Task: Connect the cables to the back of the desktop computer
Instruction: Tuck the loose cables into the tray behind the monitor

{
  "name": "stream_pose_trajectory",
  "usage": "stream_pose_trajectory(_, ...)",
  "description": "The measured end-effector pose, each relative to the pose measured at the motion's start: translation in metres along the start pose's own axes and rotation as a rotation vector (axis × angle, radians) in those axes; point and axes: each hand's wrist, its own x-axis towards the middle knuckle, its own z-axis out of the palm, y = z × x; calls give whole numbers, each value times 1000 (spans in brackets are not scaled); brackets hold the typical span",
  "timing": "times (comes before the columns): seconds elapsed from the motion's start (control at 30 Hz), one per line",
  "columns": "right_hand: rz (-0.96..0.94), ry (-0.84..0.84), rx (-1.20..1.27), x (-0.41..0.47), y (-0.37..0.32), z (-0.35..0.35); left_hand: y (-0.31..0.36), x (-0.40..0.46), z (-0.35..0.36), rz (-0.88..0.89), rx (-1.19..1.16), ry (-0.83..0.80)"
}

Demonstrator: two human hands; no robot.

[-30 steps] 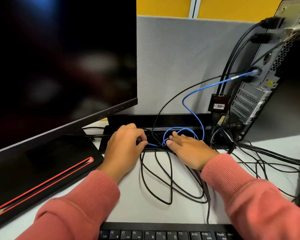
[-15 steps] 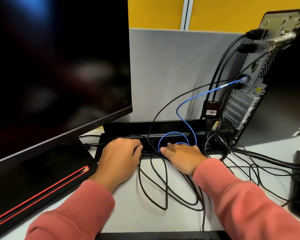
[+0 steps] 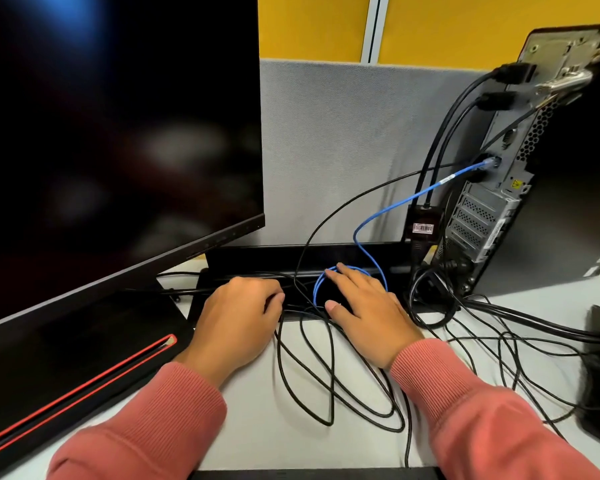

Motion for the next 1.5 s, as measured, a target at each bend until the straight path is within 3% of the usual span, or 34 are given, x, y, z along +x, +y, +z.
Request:
stream_pose_trajectory(0.2, -19, -90, -108, 0, -1, 1, 0, 0, -1, -13, -5, -9)
stream_pose_trajectory(0.57, -9, -77, -226, 5, -4, 3, 0, 1, 0, -29, -29, -15)
stream_pose_trajectory(0.8, 22, -131, -152, 5, -3, 2, 0, 1, -1, -36, -25, -24)
stream_pose_trajectory(1.5, -23, -40, -160, 5, -1, 4, 2, 0, -3, -53, -37, -12)
